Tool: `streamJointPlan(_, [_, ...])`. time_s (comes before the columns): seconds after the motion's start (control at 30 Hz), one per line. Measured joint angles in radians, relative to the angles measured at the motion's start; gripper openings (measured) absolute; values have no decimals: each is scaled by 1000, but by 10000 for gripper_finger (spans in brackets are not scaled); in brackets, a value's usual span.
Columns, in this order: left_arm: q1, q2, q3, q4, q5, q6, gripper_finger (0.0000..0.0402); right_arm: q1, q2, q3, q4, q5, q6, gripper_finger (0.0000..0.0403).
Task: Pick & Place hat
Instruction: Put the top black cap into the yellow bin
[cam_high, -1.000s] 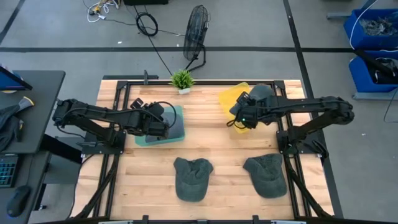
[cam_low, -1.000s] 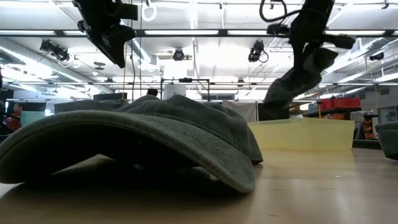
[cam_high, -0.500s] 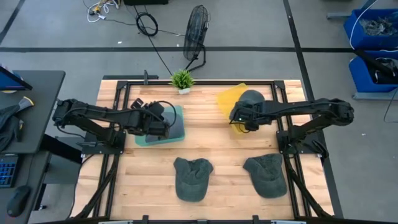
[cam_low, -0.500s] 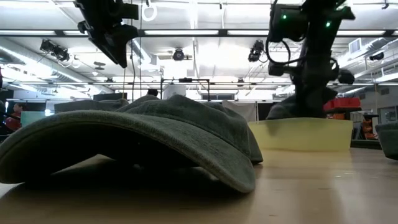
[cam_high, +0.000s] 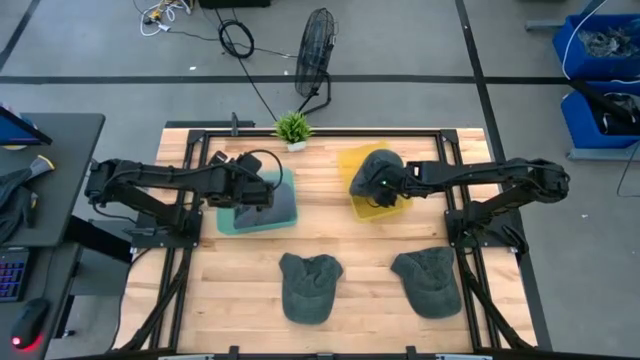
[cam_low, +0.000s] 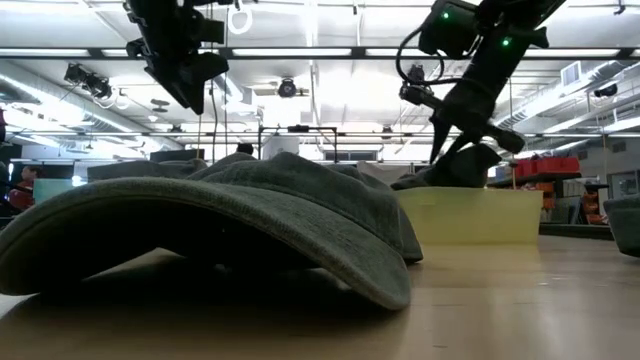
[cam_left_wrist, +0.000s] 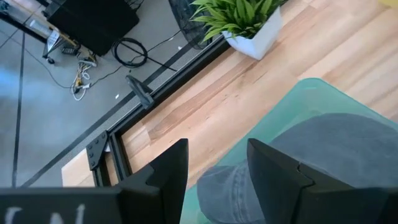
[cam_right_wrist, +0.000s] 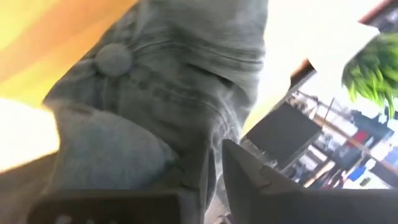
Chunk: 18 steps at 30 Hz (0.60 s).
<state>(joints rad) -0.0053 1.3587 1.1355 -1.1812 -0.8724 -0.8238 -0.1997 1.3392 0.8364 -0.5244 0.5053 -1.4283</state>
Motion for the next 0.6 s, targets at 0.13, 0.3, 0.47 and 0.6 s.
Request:
streamJointPlan(0.13, [9,0,0,1,0,39,169,-13,0,0,28,2,93,73])
streamJointPlan(0.3, [9,0,0,2,2,51,169,-21,0,0,23,114,183,105])
streamJointPlan(0.47, [9,0,0,2,11,52,169,13,0,0,19,532,184,133])
streamJointPlan(0.6, [8,0,0,2,11,54,169,68,-16,7,-25,622,149,134])
